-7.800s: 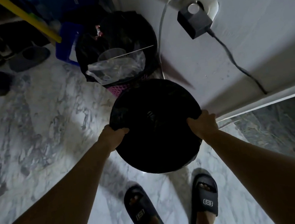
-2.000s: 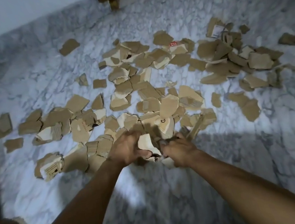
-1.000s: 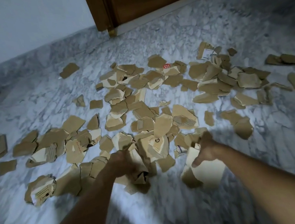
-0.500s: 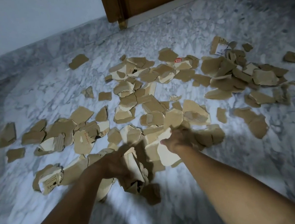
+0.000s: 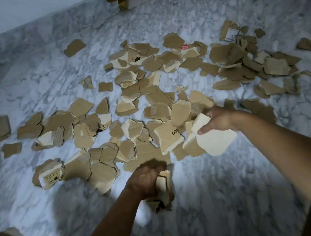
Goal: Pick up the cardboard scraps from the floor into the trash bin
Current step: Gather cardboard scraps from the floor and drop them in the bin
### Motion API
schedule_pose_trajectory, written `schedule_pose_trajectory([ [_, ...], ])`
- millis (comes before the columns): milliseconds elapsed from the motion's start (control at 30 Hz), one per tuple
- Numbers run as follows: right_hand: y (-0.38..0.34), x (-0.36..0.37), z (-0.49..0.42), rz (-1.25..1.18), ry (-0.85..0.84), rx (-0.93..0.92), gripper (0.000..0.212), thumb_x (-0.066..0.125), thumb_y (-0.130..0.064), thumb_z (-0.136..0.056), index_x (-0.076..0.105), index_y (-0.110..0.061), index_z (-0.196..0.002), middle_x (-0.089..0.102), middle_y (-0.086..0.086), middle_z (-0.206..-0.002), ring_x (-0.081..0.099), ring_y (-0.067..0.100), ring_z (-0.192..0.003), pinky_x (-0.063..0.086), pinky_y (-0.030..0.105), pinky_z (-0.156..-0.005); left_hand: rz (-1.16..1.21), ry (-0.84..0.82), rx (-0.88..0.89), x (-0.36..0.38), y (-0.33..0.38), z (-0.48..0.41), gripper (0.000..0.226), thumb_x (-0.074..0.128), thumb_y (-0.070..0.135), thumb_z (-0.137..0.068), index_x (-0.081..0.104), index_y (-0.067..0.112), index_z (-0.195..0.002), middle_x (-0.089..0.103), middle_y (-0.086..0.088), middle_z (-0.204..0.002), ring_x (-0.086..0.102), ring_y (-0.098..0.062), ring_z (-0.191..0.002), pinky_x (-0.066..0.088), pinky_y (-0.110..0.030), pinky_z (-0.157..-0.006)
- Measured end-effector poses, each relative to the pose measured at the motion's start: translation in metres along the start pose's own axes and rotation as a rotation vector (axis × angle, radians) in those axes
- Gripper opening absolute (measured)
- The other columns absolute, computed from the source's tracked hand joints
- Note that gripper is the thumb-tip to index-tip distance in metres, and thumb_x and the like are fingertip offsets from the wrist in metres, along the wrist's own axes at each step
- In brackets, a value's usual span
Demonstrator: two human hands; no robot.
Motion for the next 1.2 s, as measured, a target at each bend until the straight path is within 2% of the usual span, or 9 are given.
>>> schedule_pose_trajectory([
  [100,0.010,0.019,0.005,0.273,-0.096,0.056,0.090,0.087,-0.062,-0.052,0.058,-0.027,-0.129,0.057,-0.006,-0.135,0.055,0.022,-0.123,0.048,0.034,-0.101,0.047,-0.032,-0.070,0.001,-0.005,-0.001,0.091,0.073,0.032,-0.071,0.029,0.024,-0.150,0.039,-0.002,-0.149,0.039,-0.023,-0.138,0.034,-0.028,-0.113],
  [200,0.005,0.049,-0.004,0.564,-0.085,0.090,0.098,0.069,-0.089,-0.036,0.059,-0.038,-0.120,0.060,-0.009,-0.130,0.057,0.024,-0.119,0.047,0.036,-0.100,0.129,-0.170,-0.184,-0.006,-0.012,0.003,0.077,0.080,0.026,-0.070,0.049,0.014,-0.140,0.050,-0.002,-0.142,0.049,-0.017,-0.126,0.042,-0.021,-0.102],
  [333,-0.017,0.104,-0.010,0.383,0.062,0.015,0.081,0.075,-0.054,-0.076,0.045,-0.021,-0.143,0.037,0.014,-0.152,0.037,0.035,-0.139,0.041,0.040,-0.108,0.167,-0.249,-0.289,-0.034,-0.042,0.014,0.049,0.074,0.015,-0.080,0.057,0.010,-0.126,0.065,0.000,-0.107,0.056,-0.013,-0.098,0.043,-0.011,-0.066],
  [467,-0.009,0.131,-0.006,0.281,0.190,0.082,0.073,0.068,-0.038,-0.089,0.033,-0.013,-0.148,0.023,0.015,-0.159,0.036,0.036,-0.141,0.042,0.042,-0.105,0.232,-0.218,-0.312,-0.075,-0.062,0.013,0.055,0.084,0.023,-0.072,0.063,0.014,-0.121,0.068,-0.008,-0.116,0.064,-0.022,-0.106,0.054,-0.033,-0.090],
  [633,0.003,0.119,0.002,0.347,-0.131,0.014,0.083,0.078,-0.039,-0.080,0.038,-0.017,-0.149,0.041,0.008,-0.153,0.048,0.029,-0.133,0.046,0.034,-0.102,0.302,-0.126,-0.238,-0.110,-0.034,-0.053,0.061,0.091,0.021,-0.061,0.063,0.022,-0.115,0.069,-0.001,-0.115,0.065,-0.019,-0.103,0.055,-0.036,-0.093],
  [767,0.041,0.069,0.018,0.556,-0.265,0.107,0.091,0.079,-0.055,-0.071,0.042,-0.019,-0.146,0.049,0.004,-0.144,0.052,0.029,-0.123,0.048,0.040,-0.101,0.048,-0.037,-0.158,-0.104,0.009,-0.110,0.060,0.079,0.031,-0.073,0.057,0.021,-0.127,0.062,-0.007,-0.125,0.060,-0.027,-0.117,0.050,-0.034,-0.093],
  [967,0.058,-0.001,0.010,0.448,-0.121,0.086,0.081,0.075,-0.042,-0.084,0.035,-0.014,-0.149,0.046,0.006,-0.148,0.049,0.027,-0.129,0.041,0.028,-0.099,-0.095,0.095,-0.328,-0.072,0.000,-0.119,0.078,0.071,0.045,-0.075,0.034,0.035,-0.143,0.033,-0.011,-0.143,0.037,-0.038,-0.129,0.041,-0.053,-0.101],
  [1100,0.047,-0.005,-0.024,0.543,0.016,-0.004,0.081,0.071,-0.047,-0.085,0.035,-0.011,-0.149,0.038,0.011,-0.154,0.043,0.033,-0.135,0.041,0.044,-0.108,-0.096,0.196,-0.211,-0.090,0.007,-0.110,0.070,0.061,0.058,-0.068,0.048,0.033,-0.133,0.053,-0.004,-0.137,0.049,-0.031,-0.127,0.043,-0.048,-0.102],
  [1200,0.034,0.012,-0.032,0.741,0.105,-0.113,0.066,0.069,-0.047,-0.085,0.046,-0.017,-0.139,0.048,0.007,-0.145,0.049,0.031,-0.130,0.040,0.049,-0.105,0.171,0.159,-0.117,-0.091,0.007,-0.101,0.072,0.074,0.043,-0.066,0.048,0.031,-0.132,0.066,0.001,-0.119,0.062,-0.023,-0.111,0.052,-0.040,-0.091],
])
Point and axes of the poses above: each hand's wrist, its own z-axis away from the middle knuckle, its own x-axis out of the palm, y = z × x, the point moved 9 cm from there along -z, towards the middle knuckle
